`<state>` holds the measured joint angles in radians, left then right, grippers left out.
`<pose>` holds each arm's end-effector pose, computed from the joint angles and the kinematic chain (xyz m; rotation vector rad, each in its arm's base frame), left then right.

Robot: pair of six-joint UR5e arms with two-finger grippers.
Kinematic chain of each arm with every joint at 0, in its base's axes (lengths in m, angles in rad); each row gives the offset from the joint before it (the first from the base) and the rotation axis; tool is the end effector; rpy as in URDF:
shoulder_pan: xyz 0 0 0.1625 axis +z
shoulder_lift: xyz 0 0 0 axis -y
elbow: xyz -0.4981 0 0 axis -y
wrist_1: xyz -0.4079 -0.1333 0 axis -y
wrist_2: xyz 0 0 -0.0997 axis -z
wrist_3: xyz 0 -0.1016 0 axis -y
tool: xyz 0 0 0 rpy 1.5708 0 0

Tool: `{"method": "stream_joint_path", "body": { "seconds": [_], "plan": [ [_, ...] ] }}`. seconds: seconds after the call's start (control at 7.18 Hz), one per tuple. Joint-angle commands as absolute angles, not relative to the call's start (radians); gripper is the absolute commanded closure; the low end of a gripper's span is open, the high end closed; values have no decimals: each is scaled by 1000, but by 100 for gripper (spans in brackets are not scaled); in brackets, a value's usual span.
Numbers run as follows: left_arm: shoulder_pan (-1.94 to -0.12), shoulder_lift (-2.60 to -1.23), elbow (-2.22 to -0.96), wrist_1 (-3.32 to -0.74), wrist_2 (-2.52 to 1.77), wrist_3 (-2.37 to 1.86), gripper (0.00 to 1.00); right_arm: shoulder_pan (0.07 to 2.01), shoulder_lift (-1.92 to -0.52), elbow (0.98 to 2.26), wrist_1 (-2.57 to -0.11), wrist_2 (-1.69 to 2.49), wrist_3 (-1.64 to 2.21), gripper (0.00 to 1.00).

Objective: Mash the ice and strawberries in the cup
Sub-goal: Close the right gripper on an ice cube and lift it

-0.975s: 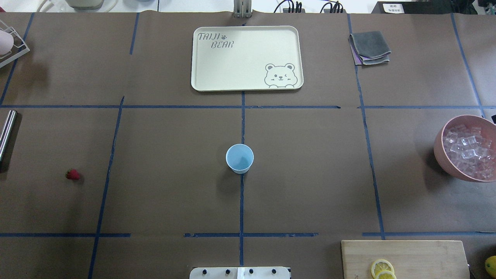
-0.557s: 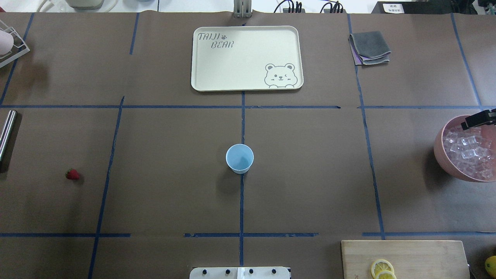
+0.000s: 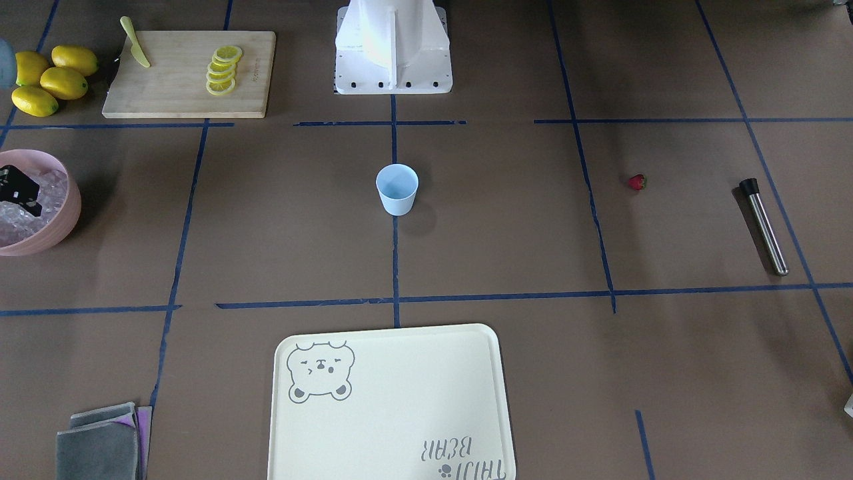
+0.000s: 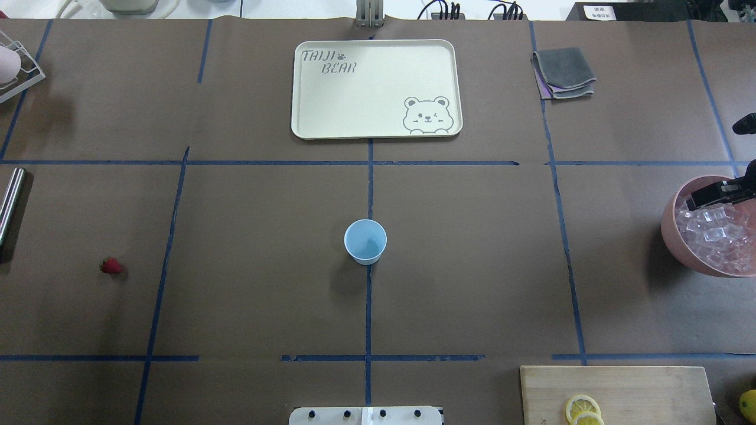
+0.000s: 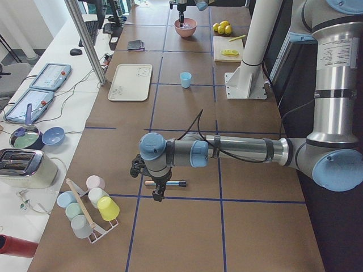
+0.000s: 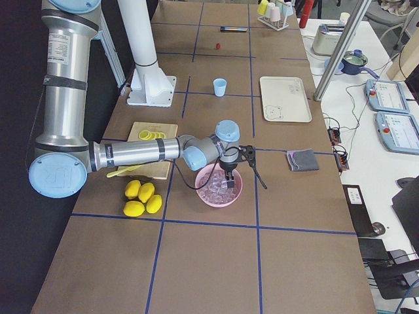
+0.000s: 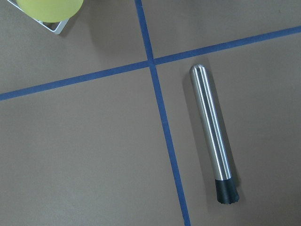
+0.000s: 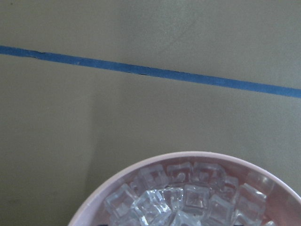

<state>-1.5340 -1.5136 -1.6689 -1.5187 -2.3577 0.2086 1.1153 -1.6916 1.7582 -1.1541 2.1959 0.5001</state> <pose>-0.0437 -0.4799 0.7159 0.0571 0.7867 0.2282 -0.1420 -0.4577 0.6564 0.1332 -0.7586 -0.1086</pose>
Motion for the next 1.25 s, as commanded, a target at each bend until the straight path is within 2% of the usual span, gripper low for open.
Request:
{"method": "stream_joint_path", "body": {
  "seconds": [0.0,1.11],
  "plan": [
    [-1534,-1513,-1669,-1519,-2358,209,0,1108,-1692,1734,-1154,2172,427,12],
    [-1534,-1513,-1671,-1520,-2359,209,0,1111,-1723,1746,-1154,2189,377,22]
  ]
}}
